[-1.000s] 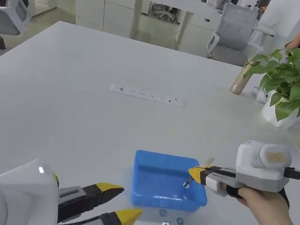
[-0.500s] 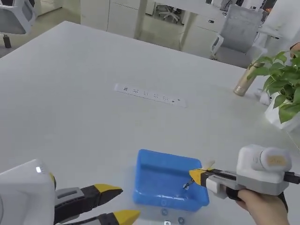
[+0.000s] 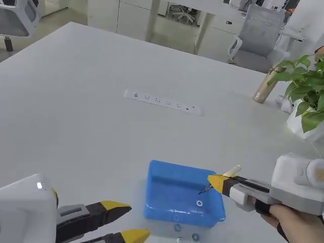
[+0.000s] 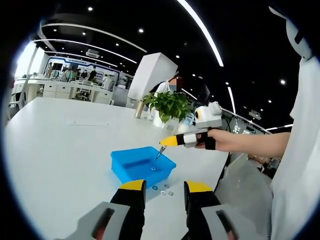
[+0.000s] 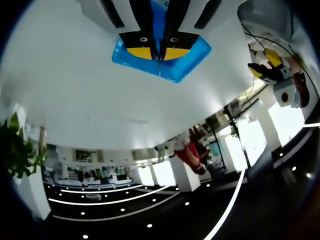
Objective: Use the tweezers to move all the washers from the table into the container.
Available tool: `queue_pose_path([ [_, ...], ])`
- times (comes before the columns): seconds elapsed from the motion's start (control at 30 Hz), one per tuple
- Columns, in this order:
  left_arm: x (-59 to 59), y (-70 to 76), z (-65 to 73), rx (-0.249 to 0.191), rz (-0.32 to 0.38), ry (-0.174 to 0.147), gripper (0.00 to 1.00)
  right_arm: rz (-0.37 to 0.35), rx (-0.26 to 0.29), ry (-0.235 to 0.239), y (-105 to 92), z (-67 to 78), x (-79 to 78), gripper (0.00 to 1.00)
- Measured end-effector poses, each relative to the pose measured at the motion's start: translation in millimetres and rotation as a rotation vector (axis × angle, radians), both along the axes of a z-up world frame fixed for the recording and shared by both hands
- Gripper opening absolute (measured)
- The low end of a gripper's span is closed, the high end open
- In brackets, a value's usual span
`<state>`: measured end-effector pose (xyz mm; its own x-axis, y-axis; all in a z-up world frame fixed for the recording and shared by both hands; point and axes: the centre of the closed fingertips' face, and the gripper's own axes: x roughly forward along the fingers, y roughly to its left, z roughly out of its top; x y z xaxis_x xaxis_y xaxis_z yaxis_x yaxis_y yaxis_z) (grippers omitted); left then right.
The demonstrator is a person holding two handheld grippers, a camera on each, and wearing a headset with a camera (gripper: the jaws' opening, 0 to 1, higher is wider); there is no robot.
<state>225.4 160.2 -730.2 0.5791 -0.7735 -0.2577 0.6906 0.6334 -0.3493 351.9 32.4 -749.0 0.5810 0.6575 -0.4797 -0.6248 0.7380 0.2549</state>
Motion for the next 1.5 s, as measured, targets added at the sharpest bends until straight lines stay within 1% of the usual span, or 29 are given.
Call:
queue_pose_path([
  [0.07, 0.5, -0.6, 0.4, 0.003, -0.004, -0.002, 0.29, -0.002, 0.019, -0.008, 2.0, 8.7, -6.4, 0.03],
  [0.2, 1.5, -1.3, 2.0, 0.006, -0.008, -0.008, 0.29, 0.004, 0.038, -0.011, 2.3, 16.2, -16.2, 0.03],
  [0.3, 1.3, -1.6, 1.9, 0.011, -0.011, -0.01, 0.29, 0.012, 0.046, -0.005, 3.0, 17.8, -25.8, 0.02],
  [0.5, -0.2, -2.8, -0.2, 0.021, -0.02, -0.005, 0.3, 0.019, 0.072, 0.027, 3.3, 13.3, -46.6, 0.03],
  [0.6, -1.6, -4.0, -3.4, 0.048, -0.03, -0.007, 0.31, 0.022, 0.072, 0.045, 2.6, 6.6, -54.2, 0.03],
  [0.63, -1.6, -3.8, -5.4, 0.064, -0.031, -0.01, 0.31, 0.022, 0.069, 0.056, 3.0, 2.2, -58.1, 0.03],
  [0.77, -1.9, -2.5, -10.3, 0.104, -0.03, -0.011, 0.34, 0.021, 0.074, 0.094, 4.4, -13.6, -67.2, 0.03],
  [0.8, -1.5, -1.8, -10.9, 0.112, -0.026, -0.015, 0.35, 0.021, 0.073, 0.097, 4.8, -15.0, -68.0, 0.03],
  [0.87, -1.4, -1.4, -11.5, 0.119, -0.027, -0.017, 0.39, 0.03, 0.052, 0.108, 6.3, -22.6, -71.8, 0.03],
  [0.9, -1.8, -1.5, -12.1, 0.128, -0.031, -0.02, 0.4, 0.042, 0.024, 0.111, 6.8, -28.0, -74.4, 0.03],
  [0.93, -2.0, -1.5, -12.9, 0.133, -0.032, -0.018, 0.4, 0.049, 0.008, 0.112, 6.7, -31.1, -75.4, 0.03],
  [1.0, -2.6, -1.3, -14.1, 0.145, -0.037, -0.019, 0.42, 0.065, -0.008, 0.111, 9.3, -36.5, -77.5, 0.03],
  [1.1, -1.9, -0.7, -13.2, 0.155, -0.03, -0.03, 0.49, 0.074, -0.007, 0.125, 13.7, -42.2, -81.2, 0.03],
  [1.27, 0.4, 1.7, -14.2, 0.177, -0.012, -0.044, 0.61, 0.089, -0.024, 0.124, 16.8, -48.3, -86.3, 0.03],
  [1.3, 0.2, 1.5, -14.6, 0.177, -0.014, -0.044, 0.63, 0.091, -0.03, 0.125, 16.9, -49.3, -87.2, 0.03],
  [1.33, 0.0, 1.3, -14.8, 0.175, -0.013, -0.042, 0.68, 0.093, -0.038, 0.125, 16.4, -50.4, -88.1, 0.03],
  [1.4, -0.9, -1.2, -14.2, 0.158, -0.014, -0.042, 0.78, 0.098, -0.053, 0.121, 14.6, -53.1, -88.8, 0.03],
  [1.43, -1.3, -1.8, -14.4, 0.156, -0.012, -0.04, 0.81, 0.095, -0.06, 0.122, 13.6, -54.3, -88.7, 0.03],
  [1.5, -4.5, -4.8, -16.3, 0.157, -0.025, -0.034, 0.83, 0.092, -0.06, 0.123, 12.8, -54.9, -89.1, 0.03],
])
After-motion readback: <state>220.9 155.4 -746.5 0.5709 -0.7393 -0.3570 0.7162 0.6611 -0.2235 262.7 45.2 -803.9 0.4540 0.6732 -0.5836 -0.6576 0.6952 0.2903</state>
